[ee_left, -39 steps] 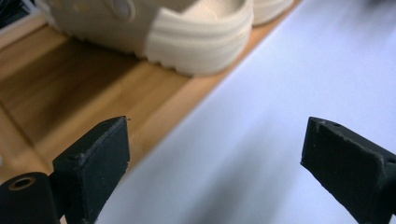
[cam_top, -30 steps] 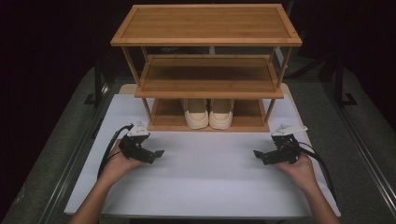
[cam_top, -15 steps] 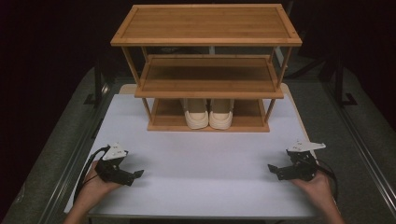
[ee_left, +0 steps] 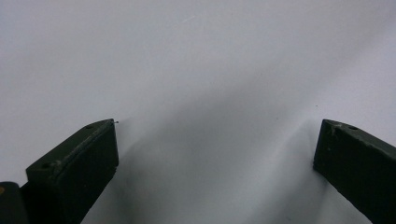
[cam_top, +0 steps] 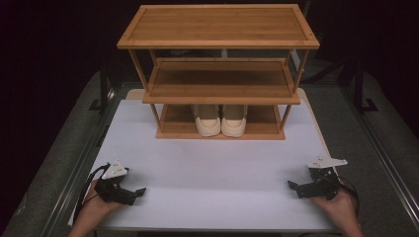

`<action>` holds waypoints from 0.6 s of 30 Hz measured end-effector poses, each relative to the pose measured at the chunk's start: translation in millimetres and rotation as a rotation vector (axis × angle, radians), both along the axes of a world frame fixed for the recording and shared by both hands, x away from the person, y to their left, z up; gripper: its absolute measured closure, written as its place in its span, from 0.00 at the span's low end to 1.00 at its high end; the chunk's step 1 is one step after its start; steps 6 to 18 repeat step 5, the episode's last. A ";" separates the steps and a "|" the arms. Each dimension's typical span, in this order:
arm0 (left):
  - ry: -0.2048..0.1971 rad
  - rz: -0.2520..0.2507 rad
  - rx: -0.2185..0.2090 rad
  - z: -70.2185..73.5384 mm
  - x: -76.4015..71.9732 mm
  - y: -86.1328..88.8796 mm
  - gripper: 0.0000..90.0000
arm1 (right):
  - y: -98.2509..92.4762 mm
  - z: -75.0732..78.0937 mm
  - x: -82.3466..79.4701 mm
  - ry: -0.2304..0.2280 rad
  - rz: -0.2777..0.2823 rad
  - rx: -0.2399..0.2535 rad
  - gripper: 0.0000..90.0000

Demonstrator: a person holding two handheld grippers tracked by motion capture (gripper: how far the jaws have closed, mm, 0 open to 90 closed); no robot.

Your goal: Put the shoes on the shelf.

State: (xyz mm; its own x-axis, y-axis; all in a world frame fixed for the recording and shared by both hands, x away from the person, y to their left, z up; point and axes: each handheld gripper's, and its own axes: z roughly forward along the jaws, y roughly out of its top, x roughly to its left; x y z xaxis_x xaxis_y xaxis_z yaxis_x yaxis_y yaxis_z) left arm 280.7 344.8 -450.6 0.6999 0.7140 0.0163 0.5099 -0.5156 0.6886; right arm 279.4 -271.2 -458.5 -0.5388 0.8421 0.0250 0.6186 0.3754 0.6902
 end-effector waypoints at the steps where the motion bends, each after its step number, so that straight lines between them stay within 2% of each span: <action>1: 0.000 0.000 0.000 -0.1 0.0 0.0 0.00 | 0.0 0.0 -0.1 0.000 0.000 0.000 0.02; 18: 0.001 -0.001 0.002 0.1 0.3 0.2 0.00 | 0.0 0.0 0.0 0.000 0.000 0.000 0.02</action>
